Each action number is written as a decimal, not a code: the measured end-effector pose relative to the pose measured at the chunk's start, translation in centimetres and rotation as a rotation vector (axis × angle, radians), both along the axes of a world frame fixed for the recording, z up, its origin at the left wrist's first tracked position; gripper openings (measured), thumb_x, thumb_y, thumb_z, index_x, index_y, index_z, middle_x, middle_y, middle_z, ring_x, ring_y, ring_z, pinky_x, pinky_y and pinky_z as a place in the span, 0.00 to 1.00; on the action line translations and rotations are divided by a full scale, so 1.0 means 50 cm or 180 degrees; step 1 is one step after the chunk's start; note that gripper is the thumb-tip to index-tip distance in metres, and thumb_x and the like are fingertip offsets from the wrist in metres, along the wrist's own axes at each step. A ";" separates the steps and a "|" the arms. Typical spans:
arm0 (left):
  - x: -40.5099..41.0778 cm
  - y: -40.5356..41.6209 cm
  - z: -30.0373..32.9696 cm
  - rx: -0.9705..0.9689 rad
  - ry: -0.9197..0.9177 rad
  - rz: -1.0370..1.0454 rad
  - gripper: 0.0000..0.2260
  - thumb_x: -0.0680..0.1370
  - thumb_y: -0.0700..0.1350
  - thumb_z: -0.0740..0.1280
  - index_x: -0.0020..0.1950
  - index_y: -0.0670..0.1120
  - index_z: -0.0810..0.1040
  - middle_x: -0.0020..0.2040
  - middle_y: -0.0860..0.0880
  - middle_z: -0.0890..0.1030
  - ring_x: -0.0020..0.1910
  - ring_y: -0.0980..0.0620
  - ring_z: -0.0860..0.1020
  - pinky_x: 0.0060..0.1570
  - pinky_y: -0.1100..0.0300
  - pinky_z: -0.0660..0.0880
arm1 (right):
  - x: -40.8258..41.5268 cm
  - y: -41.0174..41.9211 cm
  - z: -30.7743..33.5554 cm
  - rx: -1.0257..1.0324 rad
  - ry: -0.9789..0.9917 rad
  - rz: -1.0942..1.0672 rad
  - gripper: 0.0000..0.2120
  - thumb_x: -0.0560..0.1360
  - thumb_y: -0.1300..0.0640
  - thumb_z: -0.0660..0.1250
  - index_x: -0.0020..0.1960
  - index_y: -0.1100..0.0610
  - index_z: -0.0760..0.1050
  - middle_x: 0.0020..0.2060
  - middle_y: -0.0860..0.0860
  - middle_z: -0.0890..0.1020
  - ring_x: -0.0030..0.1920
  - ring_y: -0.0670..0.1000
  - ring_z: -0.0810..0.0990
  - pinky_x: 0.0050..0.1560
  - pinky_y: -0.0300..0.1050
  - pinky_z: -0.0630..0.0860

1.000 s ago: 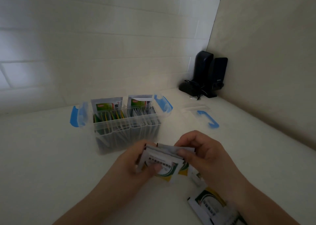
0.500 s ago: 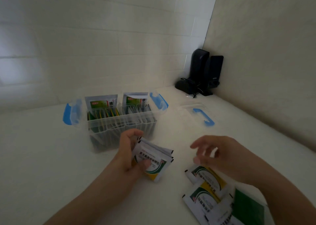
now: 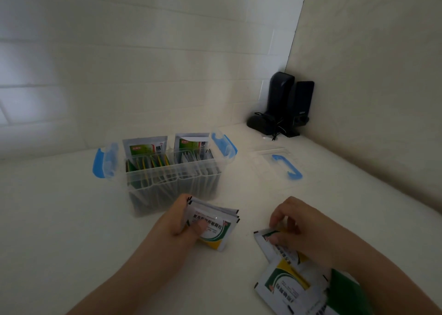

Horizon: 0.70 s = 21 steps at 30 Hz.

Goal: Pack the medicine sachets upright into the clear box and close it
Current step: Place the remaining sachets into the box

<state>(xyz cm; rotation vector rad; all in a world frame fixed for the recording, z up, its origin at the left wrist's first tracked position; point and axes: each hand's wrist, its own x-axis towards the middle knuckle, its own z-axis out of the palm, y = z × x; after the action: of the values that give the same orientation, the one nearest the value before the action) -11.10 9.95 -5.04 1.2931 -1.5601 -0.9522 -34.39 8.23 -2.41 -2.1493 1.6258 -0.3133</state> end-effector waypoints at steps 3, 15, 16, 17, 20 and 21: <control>0.006 -0.005 0.004 0.0297 0.0613 0.0122 0.08 0.75 0.38 0.63 0.46 0.51 0.77 0.44 0.54 0.85 0.44 0.58 0.81 0.46 0.62 0.76 | 0.021 -0.006 -0.020 -0.0423 -0.0166 -0.0104 0.03 0.73 0.50 0.66 0.42 0.44 0.72 0.42 0.41 0.71 0.37 0.38 0.70 0.39 0.26 0.67; -0.038 0.013 0.033 0.0692 0.3248 -0.0337 0.15 0.66 0.35 0.68 0.52 0.39 0.78 0.46 0.37 0.84 0.42 0.42 0.83 0.37 0.56 0.82 | 0.153 0.066 0.030 -0.0235 -0.0935 0.0193 0.30 0.63 0.39 0.71 0.52 0.30 0.52 0.51 0.31 0.70 0.48 0.31 0.72 0.44 0.23 0.68; -0.039 0.011 0.030 0.0596 0.3247 -0.0304 0.14 0.64 0.36 0.71 0.49 0.40 0.80 0.47 0.37 0.84 0.45 0.41 0.82 0.41 0.54 0.82 | 0.153 0.066 0.028 -0.0449 -0.1093 0.0132 0.26 0.64 0.40 0.71 0.51 0.32 0.55 0.47 0.33 0.74 0.48 0.31 0.72 0.43 0.24 0.69; -0.040 0.009 0.028 0.0502 0.3277 -0.0295 0.15 0.61 0.40 0.75 0.46 0.41 0.81 0.47 0.38 0.84 0.46 0.42 0.82 0.43 0.54 0.81 | 0.151 0.064 0.026 -0.0623 -0.1292 0.0071 0.22 0.65 0.41 0.70 0.51 0.34 0.59 0.45 0.35 0.77 0.48 0.32 0.74 0.42 0.24 0.70; -0.041 0.010 0.024 0.0361 0.3301 -0.0563 0.22 0.49 0.48 0.82 0.36 0.43 0.79 0.38 0.42 0.83 0.39 0.47 0.81 0.38 0.59 0.80 | 0.142 0.055 0.030 -0.0668 -0.2310 -0.0024 0.20 0.59 0.43 0.68 0.48 0.45 0.68 0.44 0.37 0.81 0.39 0.40 0.81 0.37 0.28 0.74; -0.039 0.011 0.027 0.0384 0.3312 -0.0675 0.24 0.48 0.48 0.82 0.37 0.42 0.78 0.38 0.42 0.83 0.39 0.48 0.81 0.38 0.60 0.80 | 0.142 0.054 0.037 -0.0532 -0.2781 -0.0014 0.22 0.57 0.45 0.71 0.48 0.47 0.69 0.43 0.40 0.82 0.37 0.42 0.82 0.36 0.30 0.75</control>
<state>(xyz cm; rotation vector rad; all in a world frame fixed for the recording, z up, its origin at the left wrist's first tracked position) -13.07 10.50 -3.71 0.5046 -0.8145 -1.5356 -27.28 10.91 -0.54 -1.7061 1.1029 -1.2195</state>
